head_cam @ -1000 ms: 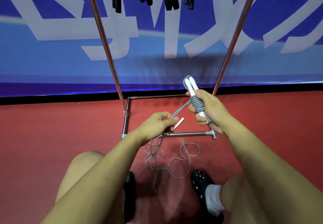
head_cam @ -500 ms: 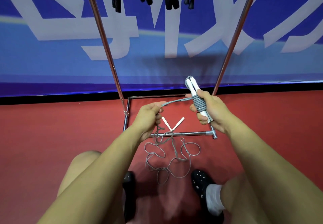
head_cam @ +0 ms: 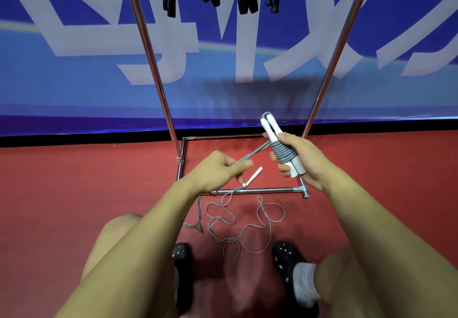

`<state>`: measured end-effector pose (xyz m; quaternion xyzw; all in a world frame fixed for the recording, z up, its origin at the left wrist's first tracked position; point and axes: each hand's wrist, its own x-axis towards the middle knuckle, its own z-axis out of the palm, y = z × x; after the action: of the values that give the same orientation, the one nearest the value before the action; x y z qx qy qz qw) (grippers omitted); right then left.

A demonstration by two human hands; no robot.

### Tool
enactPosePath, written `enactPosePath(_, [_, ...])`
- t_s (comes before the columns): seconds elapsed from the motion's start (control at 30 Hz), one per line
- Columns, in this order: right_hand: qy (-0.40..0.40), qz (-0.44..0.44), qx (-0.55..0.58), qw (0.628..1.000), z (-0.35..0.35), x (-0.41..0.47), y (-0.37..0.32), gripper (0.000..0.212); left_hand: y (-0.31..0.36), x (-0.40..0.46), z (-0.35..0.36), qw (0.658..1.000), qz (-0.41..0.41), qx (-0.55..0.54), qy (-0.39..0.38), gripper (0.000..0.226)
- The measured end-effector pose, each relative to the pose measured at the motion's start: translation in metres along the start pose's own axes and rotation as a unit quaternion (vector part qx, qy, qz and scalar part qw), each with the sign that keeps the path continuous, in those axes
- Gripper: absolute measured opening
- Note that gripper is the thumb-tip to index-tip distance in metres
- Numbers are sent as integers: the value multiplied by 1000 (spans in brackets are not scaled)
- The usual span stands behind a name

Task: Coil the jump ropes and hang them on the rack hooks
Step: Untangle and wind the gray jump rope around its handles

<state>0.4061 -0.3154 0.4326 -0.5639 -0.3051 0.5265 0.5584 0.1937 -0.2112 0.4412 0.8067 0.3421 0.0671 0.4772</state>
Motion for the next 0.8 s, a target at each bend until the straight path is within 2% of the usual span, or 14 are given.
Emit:
enactPosePath(0.17, [-4,17,-32,999,-1,0,3,41,-6,1,0,992,-25,67,-102,64])
enactPosePath(0.23, [-1,18,-54,998,2,0,7,30,-12,2,1,989,-34,77,-122,64])
enactPosePath(0.3, [3,11,-69,998,5,0,9,20,-17,3,3,991,-38,36,-127,58])
enactPosePath(0.53, [35,-22,-90,995,9,3,9,18,-19,8,6,994,15,-100,-36,22])
enactPosePath(0.6, [27,-30,-88,995,8,4,9,18,-18,9,6,991,13,-133,-23,20])
enactPosePath(0.73, [27,-17,-76,997,9,6,14,19,-11,9,11,997,20,-64,31,24])
enactPosePath(0.8, [13,0,-60,998,13,7,17,26,-12,9,14,996,35,-30,75,25])
